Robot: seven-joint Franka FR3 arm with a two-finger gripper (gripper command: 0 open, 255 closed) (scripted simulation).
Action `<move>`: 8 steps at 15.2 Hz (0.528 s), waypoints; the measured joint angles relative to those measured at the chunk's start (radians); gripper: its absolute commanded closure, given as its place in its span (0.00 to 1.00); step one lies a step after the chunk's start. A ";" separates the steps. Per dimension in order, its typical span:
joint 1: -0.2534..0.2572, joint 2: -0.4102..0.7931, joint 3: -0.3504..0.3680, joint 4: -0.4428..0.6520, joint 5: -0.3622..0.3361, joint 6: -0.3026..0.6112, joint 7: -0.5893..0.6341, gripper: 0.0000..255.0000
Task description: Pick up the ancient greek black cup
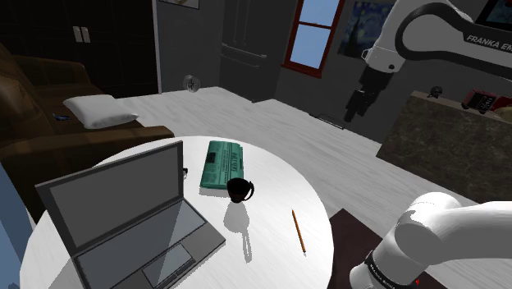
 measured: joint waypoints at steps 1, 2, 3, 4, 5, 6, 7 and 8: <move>0.000 0.000 0.000 0.000 0.000 0.000 0.000 0.00; 0.003 0.008 0.005 -0.005 0.003 0.009 0.004 0.00; 0.008 0.023 0.012 -0.009 0.006 0.022 0.008 0.00; 0.015 0.043 0.022 -0.011 0.012 0.036 0.015 0.00; 0.022 0.060 0.035 -0.027 0.018 0.060 0.025 0.00; 0.028 0.081 0.043 -0.035 0.022 0.082 0.030 0.00; 0.035 0.094 0.052 -0.049 0.026 0.101 0.036 0.00; 0.040 0.117 0.060 -0.045 0.030 0.112 0.039 0.00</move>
